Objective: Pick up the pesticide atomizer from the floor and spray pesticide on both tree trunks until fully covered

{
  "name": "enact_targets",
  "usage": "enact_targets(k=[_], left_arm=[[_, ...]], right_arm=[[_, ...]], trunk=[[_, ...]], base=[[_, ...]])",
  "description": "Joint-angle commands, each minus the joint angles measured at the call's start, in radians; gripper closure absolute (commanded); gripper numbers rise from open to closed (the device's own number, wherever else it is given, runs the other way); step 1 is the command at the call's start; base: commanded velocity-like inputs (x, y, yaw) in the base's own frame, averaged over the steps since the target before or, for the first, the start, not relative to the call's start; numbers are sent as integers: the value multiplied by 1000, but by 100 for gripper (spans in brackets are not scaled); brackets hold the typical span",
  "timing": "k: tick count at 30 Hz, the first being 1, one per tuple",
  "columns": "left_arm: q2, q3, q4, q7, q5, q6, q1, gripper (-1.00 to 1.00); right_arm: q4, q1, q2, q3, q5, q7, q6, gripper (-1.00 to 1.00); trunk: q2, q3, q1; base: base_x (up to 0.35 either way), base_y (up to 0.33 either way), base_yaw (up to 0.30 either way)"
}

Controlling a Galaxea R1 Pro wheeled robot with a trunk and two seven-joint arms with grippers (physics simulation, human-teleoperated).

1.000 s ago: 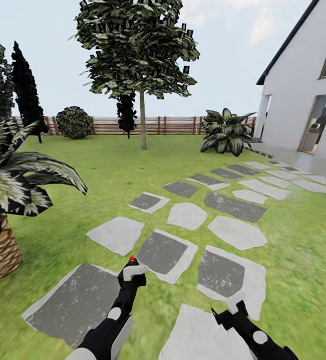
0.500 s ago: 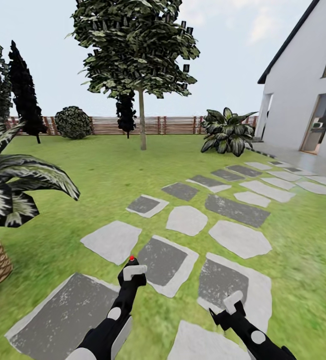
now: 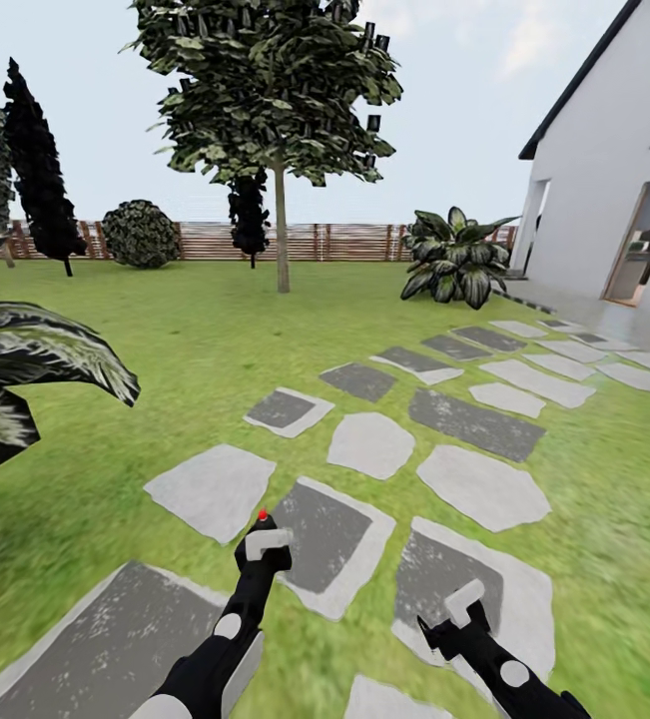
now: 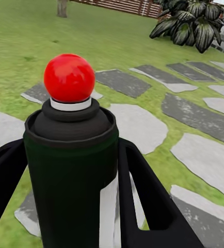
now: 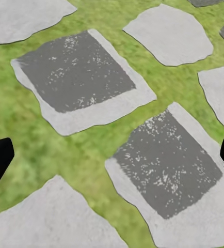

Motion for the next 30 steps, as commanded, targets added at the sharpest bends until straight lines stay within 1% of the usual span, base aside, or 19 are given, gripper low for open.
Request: enact_targets(k=[1, 6, 20, 24, 30], left_arm=[[0, 0, 0, 0, -1, 0, 0, 100], [0, 1, -1, 0, -1, -2, 0, 100], [0, 1, -1, 0, -1, -4, 0, 100], [0, 1, -1, 0, -1, -4, 0, 100], [0, 0, -2, 0, -1, -4, 0, 100]], right_arm=[[0, 0, 0, 0, 0, 0, 0, -100], [0, 0, 0, 0, 0, 0, 0, -100], [0, 0, 0, 0, 0, 0, 0, -100], [0, 0, 0, 0, 0, 0, 0, -100], [0, 0, 0, 0, 0, 0, 0, -100]], trunk=[[0, 0, -2], [0, 0, -2], [0, 0, -2], [0, 0, -2], [0, 0, -2]], base=[[235, -4, 0], [115, -2, 0], [21, 0, 0], [205, 0, 0], [315, 0, 0]])
